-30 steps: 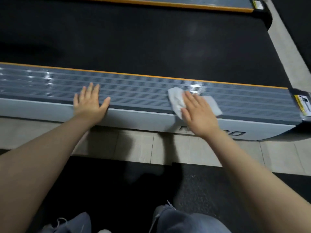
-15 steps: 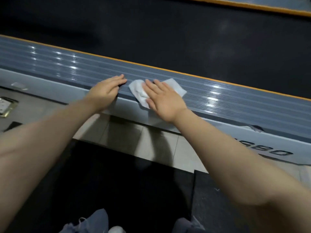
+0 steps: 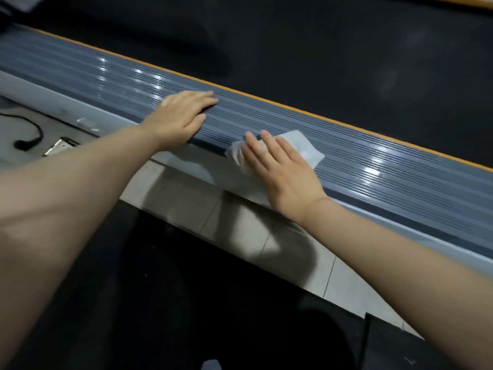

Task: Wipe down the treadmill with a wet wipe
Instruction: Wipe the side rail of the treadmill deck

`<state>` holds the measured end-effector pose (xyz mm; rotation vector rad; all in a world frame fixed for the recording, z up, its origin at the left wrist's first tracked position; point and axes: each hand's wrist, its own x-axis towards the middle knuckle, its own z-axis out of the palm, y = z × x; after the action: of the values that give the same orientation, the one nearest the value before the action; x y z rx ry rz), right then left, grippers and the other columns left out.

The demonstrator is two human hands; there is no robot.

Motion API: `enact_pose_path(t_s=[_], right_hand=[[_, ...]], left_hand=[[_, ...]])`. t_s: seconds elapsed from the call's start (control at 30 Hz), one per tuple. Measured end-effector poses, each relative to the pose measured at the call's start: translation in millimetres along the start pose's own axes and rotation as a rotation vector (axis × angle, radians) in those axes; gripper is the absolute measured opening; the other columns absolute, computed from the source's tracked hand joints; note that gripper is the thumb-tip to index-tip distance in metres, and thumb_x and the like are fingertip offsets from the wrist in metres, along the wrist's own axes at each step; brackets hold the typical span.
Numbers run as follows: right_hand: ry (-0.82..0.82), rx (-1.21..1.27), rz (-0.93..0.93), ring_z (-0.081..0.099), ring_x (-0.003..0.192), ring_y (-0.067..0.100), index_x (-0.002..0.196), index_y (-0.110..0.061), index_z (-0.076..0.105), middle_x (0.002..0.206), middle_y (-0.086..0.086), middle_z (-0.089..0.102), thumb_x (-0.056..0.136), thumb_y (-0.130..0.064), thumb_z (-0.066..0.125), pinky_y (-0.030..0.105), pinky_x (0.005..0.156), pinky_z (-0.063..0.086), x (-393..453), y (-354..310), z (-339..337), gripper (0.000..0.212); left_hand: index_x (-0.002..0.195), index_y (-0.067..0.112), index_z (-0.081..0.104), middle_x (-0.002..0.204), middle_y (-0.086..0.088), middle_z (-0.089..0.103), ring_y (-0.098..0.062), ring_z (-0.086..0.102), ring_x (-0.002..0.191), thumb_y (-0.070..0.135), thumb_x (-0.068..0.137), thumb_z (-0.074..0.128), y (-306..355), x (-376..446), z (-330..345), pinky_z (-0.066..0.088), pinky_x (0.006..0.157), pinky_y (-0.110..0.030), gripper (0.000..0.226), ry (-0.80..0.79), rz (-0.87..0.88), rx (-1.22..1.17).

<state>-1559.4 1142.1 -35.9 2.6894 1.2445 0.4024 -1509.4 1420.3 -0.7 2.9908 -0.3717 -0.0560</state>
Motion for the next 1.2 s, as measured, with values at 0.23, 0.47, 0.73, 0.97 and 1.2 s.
enact_pose_path(t_s=[0.23,0.47,0.73,0.97,1.2], right_hand=[[0.067,-0.242,-0.271,0.028,0.145,0.029,0.152,-0.005,0.023,0.158,0.011,0.026,0.094,-0.015,0.022,0.043,0.12,0.018,41.1,-24.5,22.0,0.059],[-0.392,-0.712,-0.711,-0.003,0.148,0.034,0.146,0.015,-0.006,0.16,0.023,-0.004,0.103,-0.017,0.023,0.054,0.108,-0.017,-34.4,-38.2,97.6,0.061],[-0.103,-0.444,-0.417,0.004,0.149,0.034,0.15,-0.003,-0.014,0.16,0.01,-0.017,0.094,-0.011,0.016,0.06,0.111,-0.014,-20.1,-10.3,44.0,0.064],[-0.534,-0.703,-0.659,-0.003,0.15,0.026,0.154,0.0,0.003,0.163,0.011,-0.001,0.104,-0.02,0.021,0.041,0.103,-0.022,-80.9,-1.3,55.4,0.056],[-0.207,-0.586,-0.419,0.007,0.149,0.03,0.154,-0.008,0.006,0.162,0.009,0.012,0.102,-0.03,0.019,0.05,0.113,-0.013,-90.7,21.2,8.1,0.059]], left_hand=[[0.149,0.023,0.043,0.155,0.0,0.041,-0.021,0.035,0.145,0.033,0.101,0.026,-10.8,-2.0,18.3,0.025,0.12,-0.042,0.052,0.123,-0.005,0.035],[0.15,0.025,0.04,0.157,0.004,0.037,-0.018,0.031,0.146,0.028,0.099,0.024,-10.0,-1.2,24.6,0.02,0.122,-0.04,0.053,0.152,-0.012,0.024],[0.156,0.018,0.028,0.164,-0.003,0.023,-0.023,0.015,0.152,0.033,0.105,0.026,46.2,-18.5,47.6,0.004,0.123,-0.041,0.053,0.229,-0.358,-0.098],[0.149,0.014,0.043,0.157,-0.012,0.036,-0.034,0.03,0.146,0.039,0.097,0.023,136.7,-62.0,58.5,0.012,0.121,-0.045,0.061,0.176,-0.034,-0.139],[0.157,0.034,0.017,0.166,0.008,0.004,-0.012,-0.002,0.153,0.024,0.104,0.024,217.7,-41.5,39.7,-0.008,0.122,-0.034,0.053,-0.084,-0.04,-0.223]])
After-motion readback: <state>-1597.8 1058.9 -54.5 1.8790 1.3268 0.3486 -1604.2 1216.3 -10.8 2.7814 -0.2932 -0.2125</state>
